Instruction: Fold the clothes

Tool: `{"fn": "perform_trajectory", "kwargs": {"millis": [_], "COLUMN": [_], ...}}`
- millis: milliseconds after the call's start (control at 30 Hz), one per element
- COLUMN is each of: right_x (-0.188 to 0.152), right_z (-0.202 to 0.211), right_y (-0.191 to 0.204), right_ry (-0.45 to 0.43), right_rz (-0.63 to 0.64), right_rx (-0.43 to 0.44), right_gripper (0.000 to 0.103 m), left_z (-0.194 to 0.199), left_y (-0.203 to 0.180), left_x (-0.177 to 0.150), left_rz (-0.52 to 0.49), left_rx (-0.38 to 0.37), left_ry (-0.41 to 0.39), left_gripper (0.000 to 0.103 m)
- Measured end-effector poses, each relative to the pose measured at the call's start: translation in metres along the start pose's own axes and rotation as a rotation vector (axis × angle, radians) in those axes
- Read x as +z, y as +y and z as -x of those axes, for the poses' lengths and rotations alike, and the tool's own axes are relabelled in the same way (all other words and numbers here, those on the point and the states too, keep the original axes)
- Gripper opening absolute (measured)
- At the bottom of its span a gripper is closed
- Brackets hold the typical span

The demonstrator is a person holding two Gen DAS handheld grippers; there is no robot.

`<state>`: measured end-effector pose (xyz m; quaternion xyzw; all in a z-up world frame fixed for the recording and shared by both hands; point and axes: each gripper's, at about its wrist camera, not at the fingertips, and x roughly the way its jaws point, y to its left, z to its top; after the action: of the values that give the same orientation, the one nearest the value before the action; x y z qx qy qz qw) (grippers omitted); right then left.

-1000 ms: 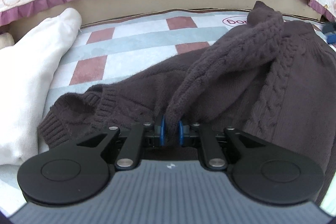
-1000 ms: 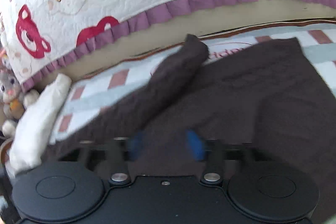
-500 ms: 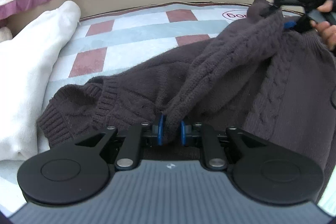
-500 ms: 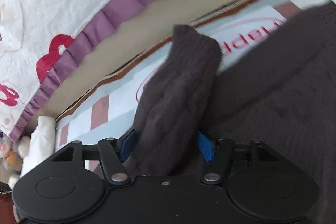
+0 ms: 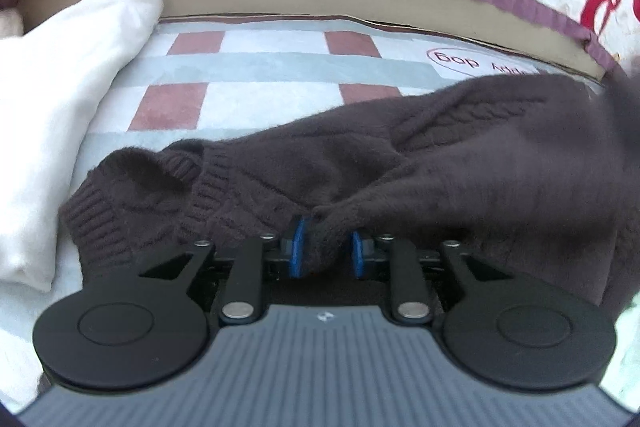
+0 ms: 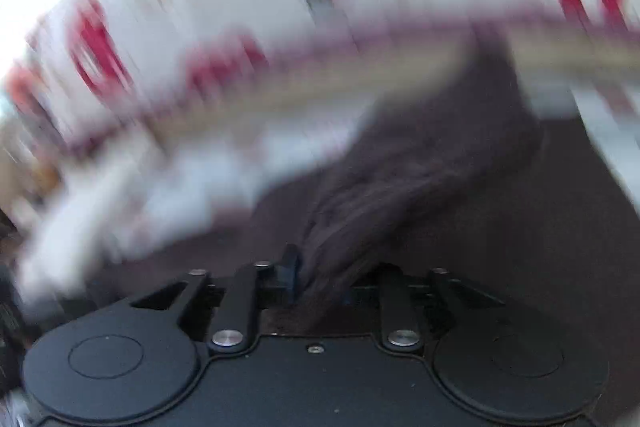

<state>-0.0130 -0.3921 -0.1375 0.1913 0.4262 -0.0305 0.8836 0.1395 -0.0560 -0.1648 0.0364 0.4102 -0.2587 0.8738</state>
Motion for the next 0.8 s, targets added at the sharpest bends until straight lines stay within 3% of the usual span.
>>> {"fn": "perform_trajectory", "kwargs": {"millis": [100, 233, 467, 600, 633, 700, 800], "right_x": [-0.022, -0.005, 0.008, 0.005, 0.007, 0.012, 0.011], "right_z": [-0.015, -0.005, 0.008, 0.029, 0.033, 0.038, 0.036], "right_y": [-0.012, -0.018, -0.011, -0.03, -0.034, -0.035, -0.016], "right_ry": [0.194, 0.211, 0.205, 0.184, 0.169, 0.122, 0.078], "right_rz": [-0.056, -0.13, -0.082, -0.124, -0.128, -0.067, 0.215], "right_rx": [-0.062, -0.002, -0.039, -0.061, -0.084, -0.196, -0.44], "right_gripper": [0.037, 0.052, 0.052, 0.053, 0.053, 0.057, 0.064], "left_z": [0.007, 0.022, 0.047, 0.06, 0.064, 0.072, 0.076], "left_y": [0.007, 0.016, 0.051, 0.062, 0.063, 0.071, 0.075], "left_x": [-0.002, -0.011, -0.034, -0.035, -0.034, -0.032, -0.028], "left_rz": [0.048, 0.089, 0.254, 0.193, 0.17, 0.222, 0.324], "left_rx": [-0.018, -0.026, -0.02, 0.128, 0.152, 0.095, -0.022], "left_ry": [0.001, -0.012, -0.013, 0.049, 0.042, 0.017, -0.018], "left_gripper": [0.031, 0.045, 0.046, 0.047, 0.048, 0.051, 0.054]}}
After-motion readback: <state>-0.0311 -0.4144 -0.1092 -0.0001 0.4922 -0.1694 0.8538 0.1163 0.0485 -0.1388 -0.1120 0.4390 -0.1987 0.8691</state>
